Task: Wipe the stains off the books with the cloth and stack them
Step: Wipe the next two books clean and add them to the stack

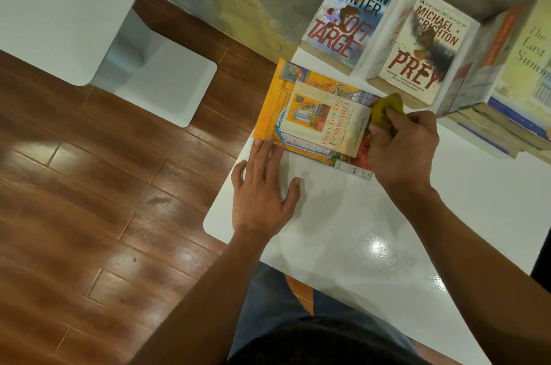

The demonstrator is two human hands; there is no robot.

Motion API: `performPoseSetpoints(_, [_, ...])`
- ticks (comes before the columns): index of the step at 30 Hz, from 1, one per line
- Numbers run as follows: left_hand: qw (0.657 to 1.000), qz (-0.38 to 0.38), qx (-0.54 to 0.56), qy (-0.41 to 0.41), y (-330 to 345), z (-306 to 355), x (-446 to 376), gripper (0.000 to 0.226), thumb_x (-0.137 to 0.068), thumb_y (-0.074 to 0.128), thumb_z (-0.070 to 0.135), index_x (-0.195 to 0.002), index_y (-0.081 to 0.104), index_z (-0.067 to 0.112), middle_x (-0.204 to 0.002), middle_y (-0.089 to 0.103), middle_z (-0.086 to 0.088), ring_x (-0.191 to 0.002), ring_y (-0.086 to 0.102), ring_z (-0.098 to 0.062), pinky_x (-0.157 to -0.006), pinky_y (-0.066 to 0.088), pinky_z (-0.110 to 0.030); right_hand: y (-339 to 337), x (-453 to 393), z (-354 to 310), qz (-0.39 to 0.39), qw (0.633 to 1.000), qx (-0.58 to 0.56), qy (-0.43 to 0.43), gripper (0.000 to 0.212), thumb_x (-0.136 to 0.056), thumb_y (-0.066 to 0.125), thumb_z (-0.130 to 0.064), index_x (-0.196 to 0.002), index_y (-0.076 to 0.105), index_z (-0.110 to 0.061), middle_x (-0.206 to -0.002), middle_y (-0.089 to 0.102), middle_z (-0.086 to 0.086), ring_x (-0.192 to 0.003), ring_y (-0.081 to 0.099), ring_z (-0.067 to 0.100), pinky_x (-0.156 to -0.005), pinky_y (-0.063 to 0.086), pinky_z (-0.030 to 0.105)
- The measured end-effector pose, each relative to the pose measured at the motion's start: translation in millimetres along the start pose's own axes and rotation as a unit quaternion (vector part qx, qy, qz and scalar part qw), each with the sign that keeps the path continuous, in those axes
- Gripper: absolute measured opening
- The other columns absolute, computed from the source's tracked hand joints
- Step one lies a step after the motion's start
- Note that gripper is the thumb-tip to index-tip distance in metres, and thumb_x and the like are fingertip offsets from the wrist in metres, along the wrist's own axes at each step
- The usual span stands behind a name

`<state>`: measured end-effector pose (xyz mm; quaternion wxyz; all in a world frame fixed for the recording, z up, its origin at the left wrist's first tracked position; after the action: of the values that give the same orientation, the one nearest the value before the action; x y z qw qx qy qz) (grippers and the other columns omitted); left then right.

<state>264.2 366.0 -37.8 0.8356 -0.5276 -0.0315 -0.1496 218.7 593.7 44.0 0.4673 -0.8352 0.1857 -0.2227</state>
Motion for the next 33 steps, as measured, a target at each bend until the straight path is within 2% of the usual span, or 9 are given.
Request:
performPoseSetpoints(5, [1.0,0.006,-0.013,-0.003,-2.5,0.2,-0.1,0.067,-0.101,0.033,0.057,-0.156,0.032,0.019,-0.165,0.022,-0.001,-0.155,0.008,-0.016,-0.12,0.007,-0.039,33.4,3.5,-59.1,-0.024,0.983,0.003,-0.184,0.03,-0.09,0.069,-0.009,-0.12,0.069,-0.007,-0.116,0.052,0.021,-0.105,0.05,0.029,-0.103,0.036,0.018])
performPoseSetpoints(8, [1.0,0.007,-0.017,-0.006,-4.3,1.4,0.1,0.066,-0.101,0.03,0.057,-0.155,0.035,0.019,-0.164,0.026,-0.002,-0.154,0.012,-0.017,-0.119,0.011,-0.041,65.8,-9.2,-97.8,-0.072,0.971,-0.036,-0.225,0.026,-0.09,0.068,-0.009,-0.116,0.068,-0.008,-0.118,0.049,0.021,-0.109,0.049,0.037,-0.092,0.05,0.045])
performPoseSetpoints(9, [1.0,0.004,-0.017,-0.009,-4.0,1.6,0.0,0.066,-0.101,0.03,0.057,-0.155,0.035,0.019,-0.164,0.026,-0.002,-0.154,0.012,-0.017,-0.12,0.012,-0.041,74.8,-12.0,-109.6,-0.083,0.967,-0.029,-0.241,0.025,-0.091,0.066,-0.011,-0.117,0.068,-0.009,-0.119,0.048,0.019,-0.111,0.047,0.036,-0.09,0.05,0.047])
performPoseSetpoints(12, [1.0,-0.003,-0.018,-0.016,-2.3,1.1,-0.6,0.065,-0.101,0.033,0.058,-0.155,0.035,0.021,-0.164,0.027,-0.001,-0.154,0.015,-0.017,-0.121,0.01,-0.041,93.0,-19.9,-128.6,-0.092,0.955,0.069,-0.273,0.026,-0.098,0.059,-0.025,-0.122,0.066,-0.016,-0.129,0.044,0.014,-0.118,0.043,0.028,-0.095,0.042,0.035])
performPoseSetpoints(18, [1.0,0.006,-0.009,-0.017,-3.4,1.7,-1.5,0.066,-0.1,0.03,0.06,-0.153,0.036,0.021,-0.162,0.031,-0.001,-0.152,0.021,-0.019,-0.121,0.011,-0.041,103.8,-31.1,-113.9,-0.048,0.957,0.103,-0.268,0.026,-0.096,0.061,-0.032,-0.118,0.067,-0.018,-0.123,0.048,0.014,-0.113,0.045,0.029,-0.098,0.039,0.037])
performPoseSetpoints(22, [1.0,0.013,-0.008,-0.011,-5.7,3.2,-1.5,0.068,-0.1,0.029,0.06,-0.153,0.037,0.018,-0.162,0.031,-0.002,-0.152,0.02,-0.019,-0.12,0.015,-0.044,97.1,-39.9,-96.7,-0.038,0.96,0.106,-0.258,0.035,-0.096,0.061,-0.03,-0.127,0.065,-0.016,-0.122,0.05,0.016,-0.111,0.046,0.032,-0.099,0.041,0.042])
performPoseSetpoints(27, [1.0,0.023,-0.012,-0.007,-5.2,3.1,-0.9,0.066,-0.099,0.039,0.056,-0.152,0.037,0.018,-0.161,0.032,-0.003,-0.153,0.018,-0.019,-0.119,0.017,-0.044,84.1,-46.2,-64.7,-0.033,0.956,0.157,-0.244,0.034,-0.099,0.055,-0.034,-0.131,0.059,-0.021,-0.129,0.05,0.01,-0.119,0.043,0.027,-0.104,0.036,0.035])
performPoseSetpoints(30, [0.999,0.028,-0.017,-0.002,-4.7,3.9,-1.0,0.064,-0.098,0.041,0.054,-0.151,0.038,0.018,-0.161,0.032,-0.003,-0.153,0.019,-0.019,-0.118,0.02,-0.045,66.5,-42.3,-49.2,-0.021,0.963,0.153,-0.221,0.033,-0.099,0.057,-0.03,-0.13,0.06,-0.019,-0.134,0.047,0.012,-0.122,0.044,0.03,-0.103,0.039,0.04])
performPoseSetpoints(33, [0.999,0.025,-0.029,-0.004,-3.0,2.1,-0.6,0.065,-0.098,0.039,0.055,-0.152,0.037,0.018,-0.162,0.03,-0.002,-0.153,0.017,-0.018,-0.119,0.015,-0.042,55.4,-39.3,-32.8,-0.006,0.965,0.175,-0.196,0.029,-0.098,0.058,-0.032,-0.124,0.062,-0.02,-0.127,0.05,0.011,-0.121,0.046,0.03,-0.096,0.043,0.052])
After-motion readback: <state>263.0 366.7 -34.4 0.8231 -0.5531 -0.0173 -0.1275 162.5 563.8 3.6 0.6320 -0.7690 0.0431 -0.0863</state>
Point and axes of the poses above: each hand's wrist, its own x-axis away from the middle knuckle, its own y-axis out of the palm, z = x × y, the point moved 3 cm from there along -x, towards the middle knuckle
